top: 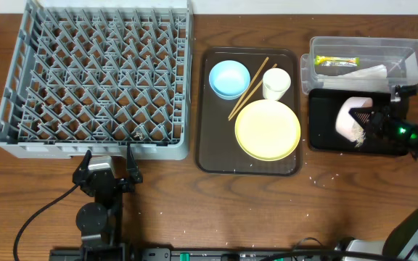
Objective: Sort waste into correct bins and load items into the dishwasher
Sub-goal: 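Tip rice bowl with right gripper to dump rice onto black tray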
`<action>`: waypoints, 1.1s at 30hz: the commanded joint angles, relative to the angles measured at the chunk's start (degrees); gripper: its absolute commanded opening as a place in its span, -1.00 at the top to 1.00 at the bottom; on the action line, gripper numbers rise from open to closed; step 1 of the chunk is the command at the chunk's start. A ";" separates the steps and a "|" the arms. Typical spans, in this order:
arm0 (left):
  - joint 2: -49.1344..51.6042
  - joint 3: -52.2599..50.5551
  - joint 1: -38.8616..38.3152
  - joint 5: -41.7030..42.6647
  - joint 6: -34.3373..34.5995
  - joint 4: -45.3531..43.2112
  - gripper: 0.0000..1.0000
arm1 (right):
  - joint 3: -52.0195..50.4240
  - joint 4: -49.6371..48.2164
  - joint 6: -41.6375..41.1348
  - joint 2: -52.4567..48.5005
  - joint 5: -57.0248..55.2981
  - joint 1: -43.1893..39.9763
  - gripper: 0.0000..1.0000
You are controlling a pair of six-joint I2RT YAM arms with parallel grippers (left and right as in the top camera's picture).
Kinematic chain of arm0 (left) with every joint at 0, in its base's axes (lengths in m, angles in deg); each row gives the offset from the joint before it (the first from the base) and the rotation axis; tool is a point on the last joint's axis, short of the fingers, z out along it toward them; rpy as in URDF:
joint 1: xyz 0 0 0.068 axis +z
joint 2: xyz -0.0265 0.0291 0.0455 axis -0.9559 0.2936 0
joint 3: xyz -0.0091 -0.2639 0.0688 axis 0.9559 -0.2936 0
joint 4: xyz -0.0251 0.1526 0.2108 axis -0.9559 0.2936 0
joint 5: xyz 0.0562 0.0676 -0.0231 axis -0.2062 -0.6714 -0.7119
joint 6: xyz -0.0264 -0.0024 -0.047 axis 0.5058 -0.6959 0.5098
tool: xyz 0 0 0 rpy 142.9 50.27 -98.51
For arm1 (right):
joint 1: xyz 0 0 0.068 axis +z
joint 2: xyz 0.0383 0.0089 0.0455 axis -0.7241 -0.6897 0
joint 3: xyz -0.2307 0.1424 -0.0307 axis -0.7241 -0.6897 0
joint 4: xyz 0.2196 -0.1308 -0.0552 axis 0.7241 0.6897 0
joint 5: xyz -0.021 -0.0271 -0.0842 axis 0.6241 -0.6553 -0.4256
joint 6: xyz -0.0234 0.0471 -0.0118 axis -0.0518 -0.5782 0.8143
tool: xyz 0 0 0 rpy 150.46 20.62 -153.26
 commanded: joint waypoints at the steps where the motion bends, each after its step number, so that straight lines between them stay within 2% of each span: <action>1: -0.31 -0.98 0.28 -0.94 -0.31 2.08 -0.87 | -1.53 -3.30 0.35 -2.95 12.83 -0.81 0.98; 7: -0.31 -0.98 0.28 -0.94 -0.31 2.08 -0.87 | -1.53 -13.55 -7.39 -6.64 17.86 -0.85 0.98; 11: -0.31 -0.98 0.28 -0.94 -0.31 2.08 -0.87 | -1.51 -20.20 -17.33 -7.43 20.94 -1.25 0.98; 14: -0.31 -0.98 0.28 -0.94 -0.31 2.08 -0.87 | -1.51 -23.06 -21.86 -7.41 21.90 -1.81 0.98; 26: -0.31 -0.98 0.28 -0.94 -0.31 2.08 -0.87 | -1.53 -23.12 -30.14 -7.43 21.84 -6.73 0.98; 33: -0.31 -0.98 0.28 -0.94 -0.31 2.08 -0.87 | -1.53 -23.34 -28.52 -7.43 21.33 -8.33 0.98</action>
